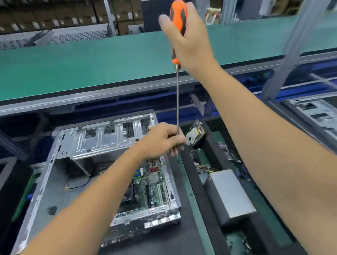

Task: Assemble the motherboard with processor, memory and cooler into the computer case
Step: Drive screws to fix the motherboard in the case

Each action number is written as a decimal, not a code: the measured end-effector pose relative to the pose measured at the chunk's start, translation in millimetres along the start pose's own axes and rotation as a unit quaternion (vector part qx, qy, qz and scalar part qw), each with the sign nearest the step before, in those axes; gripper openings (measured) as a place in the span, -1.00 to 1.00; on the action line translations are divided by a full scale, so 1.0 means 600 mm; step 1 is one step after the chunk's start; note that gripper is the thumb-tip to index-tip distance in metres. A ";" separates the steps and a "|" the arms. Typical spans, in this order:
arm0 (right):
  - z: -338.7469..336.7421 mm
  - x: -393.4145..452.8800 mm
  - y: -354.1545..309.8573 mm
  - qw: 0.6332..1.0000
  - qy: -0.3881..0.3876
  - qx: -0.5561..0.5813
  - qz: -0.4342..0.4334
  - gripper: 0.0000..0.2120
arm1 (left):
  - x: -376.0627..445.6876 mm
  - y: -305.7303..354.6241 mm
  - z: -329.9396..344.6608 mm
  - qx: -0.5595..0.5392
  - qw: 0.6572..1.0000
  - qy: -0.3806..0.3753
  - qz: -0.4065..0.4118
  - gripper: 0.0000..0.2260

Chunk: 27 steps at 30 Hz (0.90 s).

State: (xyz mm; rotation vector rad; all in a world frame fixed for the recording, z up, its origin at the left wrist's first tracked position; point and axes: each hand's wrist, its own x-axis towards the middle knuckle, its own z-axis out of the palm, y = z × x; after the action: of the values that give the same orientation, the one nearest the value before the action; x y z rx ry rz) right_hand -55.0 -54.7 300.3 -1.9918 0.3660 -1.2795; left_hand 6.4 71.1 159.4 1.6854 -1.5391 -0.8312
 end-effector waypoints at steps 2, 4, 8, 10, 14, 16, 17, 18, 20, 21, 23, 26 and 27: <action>-0.032 0.003 -0.004 1.000 0.008 -0.006 -0.023 -0.75 | 0.025 0.024 0.023 -0.010 0.999 -0.013 0.027 -0.82; -0.057 -0.001 0.003 0.999 0.001 -0.028 -0.034 -0.74 | 0.047 0.038 0.047 0.005 0.999 -0.028 0.035 -0.81; -0.082 -0.047 0.070 0.989 -0.049 -0.129 0.051 -0.72 | 0.070 0.034 0.100 0.139 0.985 -0.102 -0.011 -0.77; -0.090 -0.080 0.110 0.983 -0.071 -0.143 0.093 -0.70 | 0.071 0.022 0.128 0.178 0.971 -0.150 -0.044 -0.79; -0.099 -0.130 0.161 0.979 -0.099 -0.124 0.130 -0.69 | 0.073 -0.008 0.186 0.358 0.904 -0.203 -0.114 -0.83; -0.098 -0.145 0.182 0.975 -0.113 -0.119 0.151 -0.67 | 0.072 -0.022 0.222 0.407 0.869 -0.216 -0.180 -0.80; -0.097 -0.151 0.191 0.973 -0.120 -0.118 0.157 -0.67 | 0.072 -0.030 0.239 0.415 0.858 -0.219 -0.209 -0.86; -0.097 -0.157 0.199 0.972 -0.126 -0.117 0.161 -0.67 | 0.071 -0.038 0.254 0.414 0.854 -0.213 -0.231 -0.86; -0.100 -0.165 0.213 0.971 -0.132 -0.114 0.165 -0.68 | 0.073 -0.062 0.277 0.413 0.852 -0.194 -0.258 -0.70; -0.101 -0.168 0.219 0.971 -0.132 -0.114 0.165 -0.68 | 0.073 -0.071 0.282 0.414 0.852 -0.183 -0.264 -0.69; -0.102 -0.171 0.231 0.970 -0.133 -0.119 0.167 -0.67 | 0.073 -0.083 0.287 0.410 0.849 -0.179 -0.280 -0.68; -0.100 -0.180 0.246 0.969 -0.132 -0.120 0.169 -0.65 | 0.075 -0.094 0.294 0.413 0.850 -0.177 -0.274 -0.67; -0.098 -0.184 0.251 0.969 -0.134 -0.114 0.173 -0.64 | 0.074 -0.094 0.299 0.416 0.851 -0.175 -0.269 -0.67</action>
State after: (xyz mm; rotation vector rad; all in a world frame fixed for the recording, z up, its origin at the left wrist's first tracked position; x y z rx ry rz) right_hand -136.3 -119.7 134.7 -2.1397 0.7176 -0.7659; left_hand -107.5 16.7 13.3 2.8217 -1.8459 -0.8223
